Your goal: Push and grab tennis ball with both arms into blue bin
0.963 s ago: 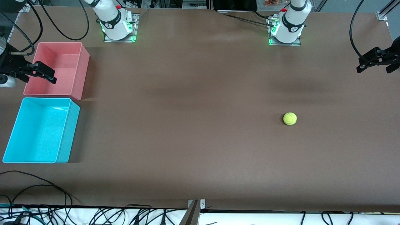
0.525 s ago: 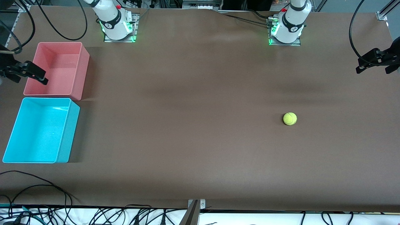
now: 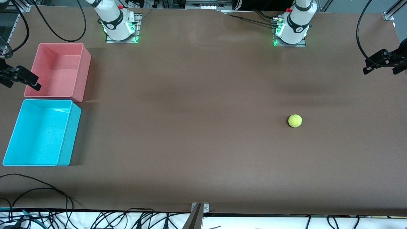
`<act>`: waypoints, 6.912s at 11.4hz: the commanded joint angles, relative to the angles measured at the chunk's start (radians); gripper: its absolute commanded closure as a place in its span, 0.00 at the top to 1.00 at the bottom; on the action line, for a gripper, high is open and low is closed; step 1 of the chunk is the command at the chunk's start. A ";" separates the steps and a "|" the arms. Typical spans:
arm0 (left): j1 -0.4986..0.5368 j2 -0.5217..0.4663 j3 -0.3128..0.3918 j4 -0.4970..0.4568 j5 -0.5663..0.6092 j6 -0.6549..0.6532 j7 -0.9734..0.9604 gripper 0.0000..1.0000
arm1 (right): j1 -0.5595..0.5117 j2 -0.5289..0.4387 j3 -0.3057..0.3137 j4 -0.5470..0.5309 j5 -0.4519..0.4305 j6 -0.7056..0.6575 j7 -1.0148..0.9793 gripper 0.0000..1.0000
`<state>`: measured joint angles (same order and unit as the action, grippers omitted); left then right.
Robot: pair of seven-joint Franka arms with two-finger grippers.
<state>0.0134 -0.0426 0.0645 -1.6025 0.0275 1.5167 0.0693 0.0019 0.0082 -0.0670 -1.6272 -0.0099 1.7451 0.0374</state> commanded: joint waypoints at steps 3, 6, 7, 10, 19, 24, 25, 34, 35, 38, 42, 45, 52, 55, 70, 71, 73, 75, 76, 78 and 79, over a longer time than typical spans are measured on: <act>0.005 0.009 -0.012 0.030 -0.015 -0.023 0.003 1.00 | -0.010 0.009 0.000 0.038 0.071 -0.016 0.002 1.00; -0.004 0.009 -0.017 0.032 -0.015 -0.024 -0.003 1.00 | -0.010 0.033 0.001 0.040 0.050 0.013 0.004 1.00; -0.004 0.009 -0.017 0.032 -0.015 -0.023 -0.002 1.00 | -0.010 0.033 0.001 0.041 0.050 0.014 0.004 1.00; -0.003 0.010 -0.015 0.032 -0.009 -0.023 0.000 1.00 | -0.010 0.035 0.001 0.041 0.056 0.019 0.004 1.00; -0.004 0.010 -0.017 0.033 -0.009 -0.024 -0.003 1.00 | -0.006 0.044 0.001 0.041 0.061 0.045 0.004 1.00; -0.004 0.009 -0.018 0.033 -0.009 -0.024 -0.003 1.00 | -0.008 0.055 0.001 0.041 0.062 0.082 0.006 1.00; -0.004 0.009 -0.018 0.033 -0.009 -0.024 -0.003 1.00 | -0.008 0.055 0.001 0.040 0.062 0.077 0.006 1.00; -0.004 0.009 -0.018 0.033 -0.009 -0.024 -0.003 1.00 | -0.010 0.073 0.001 0.041 0.056 0.083 0.004 1.00; -0.004 0.010 -0.018 0.033 -0.009 -0.024 -0.003 1.00 | -0.010 0.073 0.000 0.040 0.056 0.083 0.004 1.00; -0.004 0.009 -0.018 0.033 -0.009 -0.024 -0.003 1.00 | -0.010 0.073 0.001 0.040 0.056 0.077 0.004 1.00; -0.004 0.009 -0.018 0.033 -0.011 -0.024 -0.003 1.00 | -0.008 0.072 0.001 0.040 0.056 0.074 0.004 1.00; -0.006 0.009 -0.023 0.033 -0.014 -0.024 -0.003 1.00 | -0.008 0.072 0.001 0.040 0.056 0.073 0.002 1.00; 0.010 0.016 -0.038 0.030 -0.008 -0.032 -0.003 1.00 | -0.008 0.068 0.001 0.040 0.054 0.071 0.001 1.00; 0.036 0.035 -0.041 -0.011 -0.005 -0.012 0.000 1.00 | -0.011 0.072 -0.011 0.040 0.053 0.079 0.004 1.00; 0.033 0.168 -0.043 -0.484 0.003 0.649 0.183 0.00 | -0.010 0.072 -0.013 0.040 0.048 0.077 0.004 1.00; 0.034 0.181 -0.043 -0.482 0.002 0.649 0.314 0.00 | -0.010 0.073 -0.013 0.040 0.048 0.077 0.004 1.00; 0.048 0.214 -0.042 -0.479 -0.003 0.651 0.666 0.00 | -0.010 0.072 -0.013 0.040 0.048 0.077 0.004 1.00; 0.060 0.233 -0.041 -0.478 -0.009 0.652 0.976 0.00 | -0.010 0.072 -0.013 0.040 0.048 0.076 0.004 1.00; 0.060 0.245 -0.041 -0.473 -0.011 0.652 1.083 0.00 | -0.010 0.072 -0.013 0.040 0.048 0.076 0.004 1.00; 0.059 0.289 -0.043 -0.462 -0.012 0.678 1.283 0.00 | -0.010 0.072 -0.013 0.040 0.048 0.074 0.003 1.00; 0.059 0.309 -0.043 -0.464 -0.014 0.700 1.361 0.00 | -0.010 0.072 -0.013 0.040 0.048 0.073 0.002 1.00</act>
<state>0.0688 0.2105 0.0249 -2.0871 0.0294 2.1770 1.2288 -0.0021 0.0734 -0.0826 -1.6077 0.0390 1.8334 0.0375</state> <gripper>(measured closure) 0.991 0.000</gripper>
